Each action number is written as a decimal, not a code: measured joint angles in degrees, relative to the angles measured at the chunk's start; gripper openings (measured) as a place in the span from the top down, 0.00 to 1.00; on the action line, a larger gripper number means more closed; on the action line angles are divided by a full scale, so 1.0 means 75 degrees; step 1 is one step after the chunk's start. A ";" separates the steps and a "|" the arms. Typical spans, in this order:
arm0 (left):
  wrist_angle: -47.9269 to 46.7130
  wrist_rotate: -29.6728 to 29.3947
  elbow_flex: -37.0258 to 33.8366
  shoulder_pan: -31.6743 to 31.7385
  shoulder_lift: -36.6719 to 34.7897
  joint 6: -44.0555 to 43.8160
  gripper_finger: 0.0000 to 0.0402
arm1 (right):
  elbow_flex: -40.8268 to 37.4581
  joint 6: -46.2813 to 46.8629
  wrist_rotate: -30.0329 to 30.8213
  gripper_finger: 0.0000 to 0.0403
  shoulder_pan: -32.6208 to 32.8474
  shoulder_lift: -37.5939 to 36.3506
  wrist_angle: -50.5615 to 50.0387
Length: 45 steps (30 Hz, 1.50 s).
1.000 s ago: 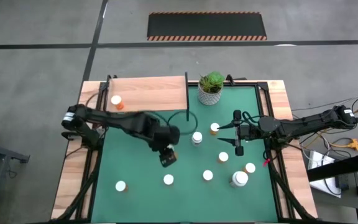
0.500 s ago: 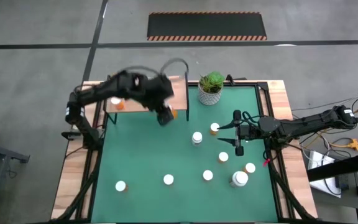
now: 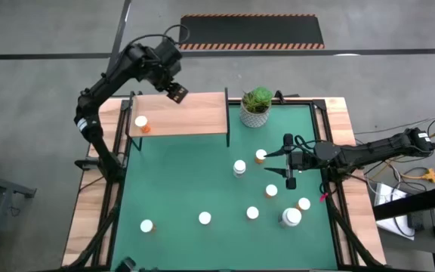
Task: Pick and place medicine bottles onto shelf by color
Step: Put the orange pill bottle on the shelf aligned with the other orange pill bottle
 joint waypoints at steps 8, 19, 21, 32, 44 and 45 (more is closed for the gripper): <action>0.0015 -0.0162 -0.0965 0.0657 -0.0391 0.0120 0.55 | 0.0000 0.0241 0.0000 0.54 0.0001 0.0000 -0.0178; 0.0353 -0.0577 -0.2362 0.1247 -0.1361 -0.0082 0.55 | 0.0000 0.0543 -0.0009 0.54 -0.0001 0.0003 -0.0278; 0.0386 -0.0577 -0.2604 0.1351 -0.1487 -0.0096 0.55 | 0.0000 0.0541 -0.0018 0.54 -0.0001 0.0003 -0.0278; 0.0294 -0.0543 -0.3358 0.1593 -0.1631 -0.0266 0.55 | 0.0000 0.0576 -0.0032 0.54 -0.0001 0.0003 -0.0278; 0.0072 -0.0461 -0.3463 0.1614 -0.1634 -0.0311 0.51 | 0.0000 0.0622 -0.0035 0.54 0.0000 0.0003 -0.0329; 0.0082 -0.0458 -0.3474 0.1614 -0.1631 -0.0315 0.51 | 0.0000 0.0630 -0.0035 0.54 0.0002 0.0003 -0.0347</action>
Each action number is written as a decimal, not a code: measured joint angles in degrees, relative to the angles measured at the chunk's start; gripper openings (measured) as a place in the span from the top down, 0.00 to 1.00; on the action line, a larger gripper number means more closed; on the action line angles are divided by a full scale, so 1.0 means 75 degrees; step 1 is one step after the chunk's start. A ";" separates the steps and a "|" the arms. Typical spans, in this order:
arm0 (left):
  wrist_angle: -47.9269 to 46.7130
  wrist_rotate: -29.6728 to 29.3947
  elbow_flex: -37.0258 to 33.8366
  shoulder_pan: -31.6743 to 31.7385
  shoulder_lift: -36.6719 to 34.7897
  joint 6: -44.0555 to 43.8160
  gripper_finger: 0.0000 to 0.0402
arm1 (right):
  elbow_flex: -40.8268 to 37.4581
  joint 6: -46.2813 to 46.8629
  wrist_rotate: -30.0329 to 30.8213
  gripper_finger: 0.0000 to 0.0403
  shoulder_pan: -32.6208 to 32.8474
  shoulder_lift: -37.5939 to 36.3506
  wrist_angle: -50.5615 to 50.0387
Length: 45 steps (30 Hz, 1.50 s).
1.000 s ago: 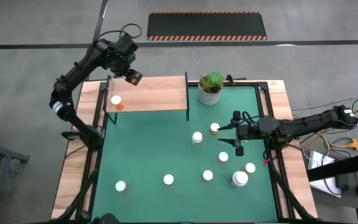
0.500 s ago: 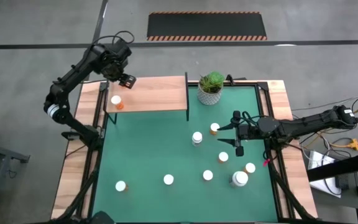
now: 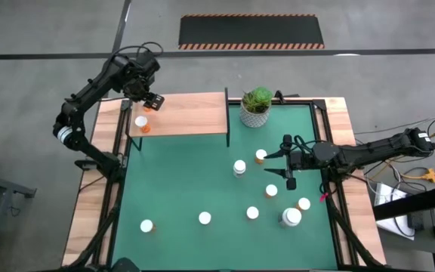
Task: Pick and place medicine bottles onto shelf by color
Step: Put the orange pill bottle on the shelf aligned with the other orange pill bottle
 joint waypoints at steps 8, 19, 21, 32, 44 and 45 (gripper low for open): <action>0.0000 0.0006 -0.0140 -0.0003 -0.0003 -0.0117 0.50 | 0.0000 0.0036 0.0000 0.54 -0.0001 0.0000 -0.0027; 0.0078 0.0026 -0.0575 -0.0003 0.0000 -0.0143 0.50 | 0.0000 0.0099 0.0000 0.54 0.0000 -0.0003 -0.0059; 0.0072 0.0024 -0.0575 -0.0003 0.0000 -0.0143 0.50 | 0.0000 0.0086 0.0000 0.54 -0.0001 -0.0003 -0.0059; 0.0067 0.0056 -0.0575 -0.0003 -0.0006 -0.0114 0.47 | 0.0000 0.0063 0.0000 0.54 0.0000 -0.0003 -0.0059; -0.0291 0.0127 -0.0268 -0.0009 -0.0011 0.0086 0.37 | 0.0000 0.0015 0.0000 0.54 -0.0001 -0.0003 -0.0059; -0.0386 0.0217 -0.0173 -0.0009 -0.0012 0.0092 0.37 | 0.0000 0.0000 0.0000 0.54 -0.0002 -0.0003 -0.0059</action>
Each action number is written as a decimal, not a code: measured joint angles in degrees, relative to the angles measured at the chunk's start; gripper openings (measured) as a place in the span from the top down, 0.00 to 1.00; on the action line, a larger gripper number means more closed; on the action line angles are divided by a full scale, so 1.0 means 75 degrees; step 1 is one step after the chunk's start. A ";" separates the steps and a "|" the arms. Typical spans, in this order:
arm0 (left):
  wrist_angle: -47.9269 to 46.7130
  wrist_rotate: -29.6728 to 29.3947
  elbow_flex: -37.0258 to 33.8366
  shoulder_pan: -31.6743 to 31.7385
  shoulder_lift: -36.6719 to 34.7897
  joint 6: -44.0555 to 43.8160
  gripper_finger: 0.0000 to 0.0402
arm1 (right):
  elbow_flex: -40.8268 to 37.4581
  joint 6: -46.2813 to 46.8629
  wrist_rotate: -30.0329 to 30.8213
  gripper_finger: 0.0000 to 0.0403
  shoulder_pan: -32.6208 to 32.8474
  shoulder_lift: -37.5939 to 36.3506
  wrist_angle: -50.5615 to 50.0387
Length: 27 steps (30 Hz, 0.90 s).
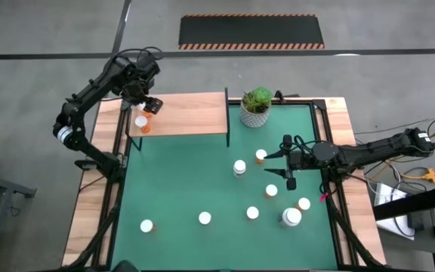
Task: Pick and place medicine bottles onto shelf by color
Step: Put the orange pill bottle on the shelf aligned with the other orange pill bottle, then put the small white pill bottle on the shelf
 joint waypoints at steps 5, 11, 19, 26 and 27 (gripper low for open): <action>-0.0098 0.0054 0.0396 -0.0008 -0.0111 0.0026 0.37 | 0.0000 -0.0087 0.0000 0.54 0.0000 0.0000 0.0006; -0.0059 0.0076 0.0592 -0.0093 -0.0413 0.0563 0.39 | 0.0000 -0.0184 0.0000 0.54 0.0002 0.0000 0.0009; 0.0266 0.0253 0.0592 -0.0894 -0.0995 0.0419 0.55 | 0.0000 -0.0304 0.0000 0.54 0.0001 0.0000 0.0012; 0.1265 0.0318 0.0612 -0.2732 -0.1295 -0.0666 0.68 | 0.0000 -0.0526 0.0003 0.54 -0.0001 0.0000 0.0209; 0.1467 0.0323 0.0612 -0.3054 -0.1312 -0.0846 0.70 | 0.0000 -0.0578 0.0003 0.54 0.0002 0.0000 0.0241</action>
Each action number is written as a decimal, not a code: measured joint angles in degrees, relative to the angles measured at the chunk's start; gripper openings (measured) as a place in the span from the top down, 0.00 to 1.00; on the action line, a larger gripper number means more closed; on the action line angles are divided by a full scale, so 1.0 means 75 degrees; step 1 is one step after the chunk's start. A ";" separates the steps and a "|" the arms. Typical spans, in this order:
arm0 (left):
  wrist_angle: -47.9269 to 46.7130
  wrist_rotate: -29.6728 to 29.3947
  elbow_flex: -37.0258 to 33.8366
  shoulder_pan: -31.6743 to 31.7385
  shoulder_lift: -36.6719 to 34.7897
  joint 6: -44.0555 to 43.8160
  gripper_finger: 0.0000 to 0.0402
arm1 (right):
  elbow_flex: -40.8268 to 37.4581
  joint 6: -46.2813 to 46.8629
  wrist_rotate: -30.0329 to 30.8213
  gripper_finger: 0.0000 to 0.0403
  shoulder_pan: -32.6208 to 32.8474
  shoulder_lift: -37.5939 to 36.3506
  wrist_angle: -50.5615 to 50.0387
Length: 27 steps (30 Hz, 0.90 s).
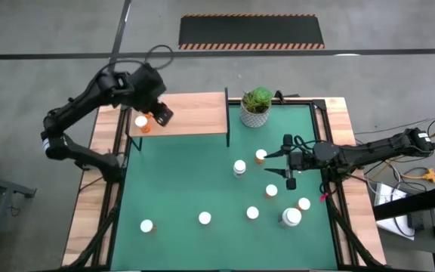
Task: Pick and place medicine bottles onto shelf by color
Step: Put the small white pill bottle on the shelf
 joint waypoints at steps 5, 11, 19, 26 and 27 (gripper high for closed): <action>0.1623 -0.0035 -0.0159 -0.1783 -0.0005 -0.0457 0.74 | 0.0000 -0.0218 0.0000 0.54 -0.0001 0.0000 0.0022; 0.4034 -0.0506 -0.0740 -0.4034 0.0201 0.0233 0.74 | 0.0000 -0.0338 0.0000 0.54 -0.0002 0.0000 0.0121; 0.6149 -0.0734 -0.2235 -0.6300 0.0471 0.1372 0.74 | 0.0000 -0.0342 0.0006 0.54 0.0000 -0.0003 0.0187; 0.8376 -0.0779 -0.4051 -0.7454 0.0446 0.1390 0.74 | 0.0000 -0.0029 0.0061 0.54 0.0000 0.0000 0.0185; 0.8793 -0.0773 -0.4309 -0.7526 0.0443 0.1404 0.74 | 0.0000 0.0089 0.0061 0.54 -0.0003 0.0000 0.0188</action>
